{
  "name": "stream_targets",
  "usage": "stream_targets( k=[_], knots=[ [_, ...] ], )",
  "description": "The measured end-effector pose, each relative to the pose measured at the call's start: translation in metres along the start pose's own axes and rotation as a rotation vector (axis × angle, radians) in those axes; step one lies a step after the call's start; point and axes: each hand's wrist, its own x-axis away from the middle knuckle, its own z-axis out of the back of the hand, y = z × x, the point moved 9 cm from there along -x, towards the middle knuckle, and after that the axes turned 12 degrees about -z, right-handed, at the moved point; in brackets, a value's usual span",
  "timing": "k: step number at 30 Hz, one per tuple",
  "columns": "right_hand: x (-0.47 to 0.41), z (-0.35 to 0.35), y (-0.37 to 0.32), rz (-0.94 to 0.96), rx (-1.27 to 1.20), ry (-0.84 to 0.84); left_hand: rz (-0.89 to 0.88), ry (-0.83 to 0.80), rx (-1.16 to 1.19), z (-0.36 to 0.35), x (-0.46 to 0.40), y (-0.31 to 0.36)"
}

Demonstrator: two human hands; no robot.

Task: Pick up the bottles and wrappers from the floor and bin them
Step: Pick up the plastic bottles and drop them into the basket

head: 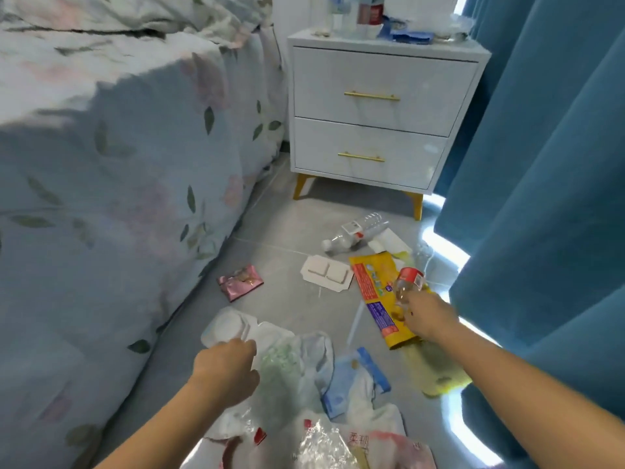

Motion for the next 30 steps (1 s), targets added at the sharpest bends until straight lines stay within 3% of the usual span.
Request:
stream_targets(
  k=[6,9,13,19,25,30],
  knots=[
    [-0.056,0.016,0.017,0.036,0.235,0.14,-0.057,0.052,-0.033,0.005,-0.061,-0.007],
    [-0.092,0.011,0.008,0.183,0.289,0.136,-0.066,0.1,-0.096,0.025,-0.098,-0.006],
    [-0.138,-0.007,0.004,0.351,0.393,0.046,-0.052,0.133,-0.128,0.051,-0.166,0.006],
    [-0.17,-0.027,0.003,0.453,0.519,-0.041,0.023,0.286,0.048,0.098,-0.261,0.041],
    [-0.19,-0.042,-0.005,0.503,0.462,-0.084,-0.015,0.265,0.013,0.114,-0.341,0.078],
    [-0.191,-0.038,-0.005,0.518,0.422,-0.04,-0.04,0.224,0.2,0.108,-0.406,0.114]
  ],
)
